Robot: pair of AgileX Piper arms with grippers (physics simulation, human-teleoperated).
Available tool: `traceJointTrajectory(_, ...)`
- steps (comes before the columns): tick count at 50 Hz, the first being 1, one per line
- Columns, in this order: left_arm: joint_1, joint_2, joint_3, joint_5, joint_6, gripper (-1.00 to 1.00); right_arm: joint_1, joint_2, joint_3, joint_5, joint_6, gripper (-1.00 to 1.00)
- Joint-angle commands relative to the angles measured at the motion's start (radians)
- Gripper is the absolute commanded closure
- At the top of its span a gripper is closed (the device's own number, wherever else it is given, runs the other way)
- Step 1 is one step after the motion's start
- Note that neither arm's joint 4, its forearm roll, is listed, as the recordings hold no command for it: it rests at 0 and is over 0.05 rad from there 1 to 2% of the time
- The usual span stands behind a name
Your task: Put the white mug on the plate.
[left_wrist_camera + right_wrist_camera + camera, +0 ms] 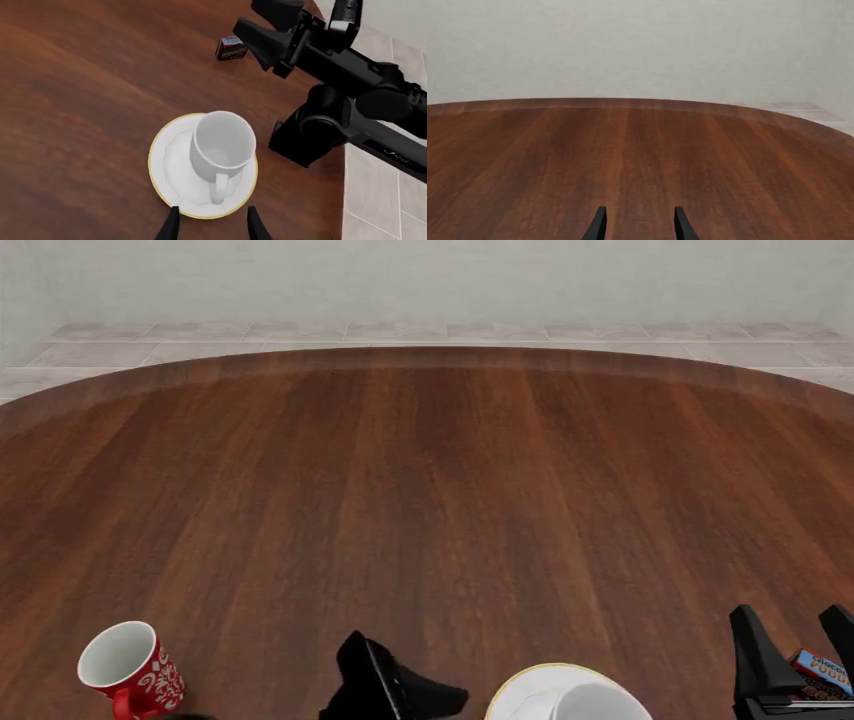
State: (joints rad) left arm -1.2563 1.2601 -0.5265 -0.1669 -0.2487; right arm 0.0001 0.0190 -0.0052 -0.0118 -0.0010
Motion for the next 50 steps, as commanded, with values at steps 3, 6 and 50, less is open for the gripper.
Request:
traceJointTrajectory(3, 0.027, -0.147, 0.051, 0.046, -0.002, -1.00, 0.000, 0.000, 0.000, 0.000, 0.000, -1.00)
traceJointTrajectory(6, 0.036, -0.169, 0.059, 0.054, -0.006, -1.00, 0.000, 0.000, 0.000, 0.000, 0.000, -1.00)
traceJointTrajectory(50, 0.269, -0.651, 0.267, 0.168, -0.120, -1.00, 0.019, -0.013, -0.003, 0.011, -0.045, -1.00)
